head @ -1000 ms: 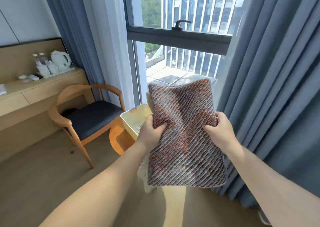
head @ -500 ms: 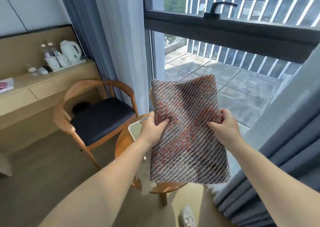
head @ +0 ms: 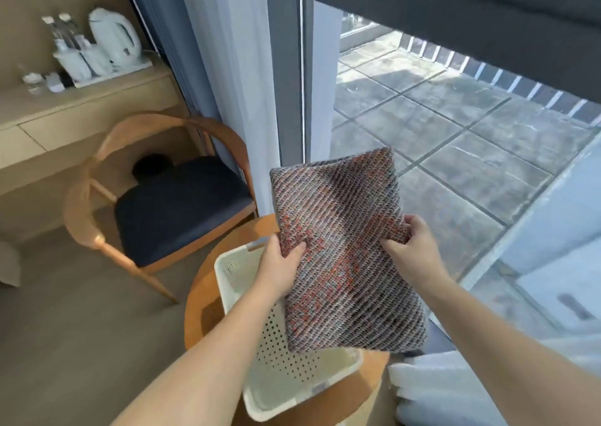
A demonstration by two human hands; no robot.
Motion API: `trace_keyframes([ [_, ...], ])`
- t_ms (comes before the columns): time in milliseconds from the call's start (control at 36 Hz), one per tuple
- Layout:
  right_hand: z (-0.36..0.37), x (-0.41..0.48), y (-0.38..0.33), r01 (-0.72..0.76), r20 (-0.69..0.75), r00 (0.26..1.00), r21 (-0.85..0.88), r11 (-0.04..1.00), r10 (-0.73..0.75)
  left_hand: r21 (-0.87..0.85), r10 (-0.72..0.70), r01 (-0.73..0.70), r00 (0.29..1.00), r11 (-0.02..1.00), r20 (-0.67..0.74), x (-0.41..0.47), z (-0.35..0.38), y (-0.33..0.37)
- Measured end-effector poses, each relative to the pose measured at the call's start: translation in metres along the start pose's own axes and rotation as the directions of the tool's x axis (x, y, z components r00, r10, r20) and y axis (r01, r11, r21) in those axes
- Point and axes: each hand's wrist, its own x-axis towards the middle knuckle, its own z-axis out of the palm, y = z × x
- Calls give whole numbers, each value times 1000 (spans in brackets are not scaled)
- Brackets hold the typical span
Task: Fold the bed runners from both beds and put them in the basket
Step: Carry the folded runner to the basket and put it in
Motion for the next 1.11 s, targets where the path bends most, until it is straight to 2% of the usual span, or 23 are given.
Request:
trace_keyframes([
  [167,73,14,30,-39,122,991,-127,991,55,2,-247,248,967,969,-58,12,-14,-73],
  [361,137,7,55,-101,262,950,-254,962,169,108,-464,474,880,874,-102,18,-33,-148],
  [472,163,2,68,-120,290,933,-309,943,213,149,-495,525,846,838,-199,18,-30,-157],
  [611,183,0,79,-88,335,919,-343,935,209,202,-544,589,804,782,-240,14,-29,-168],
  [722,196,6,84,-35,340,918,-446,894,205,203,-539,597,795,776,-279,17,-30,-171],
  [778,202,8,87,48,367,913,-527,849,176,217,-536,601,792,769,-293,18,-27,-173],
  [861,214,6,92,233,482,862,-651,723,157,326,-441,527,845,785,-302,17,-19,-180],
  [917,220,0,92,329,541,825,-697,637,165,520,-285,402,913,754,-292,16,-14,-185],
  [1000,225,1,95,526,627,777,-698,486,60,799,-62,150,988,583,-140,27,-12,-187],
  [1056,232,9,98,611,664,747,-669,422,-28,880,-33,68,998,471,-59,41,-11,-190],
  [1111,245,19,100,654,684,724,-639,404,-91,904,-53,70,997,422,-52,57,-9,-197],
])
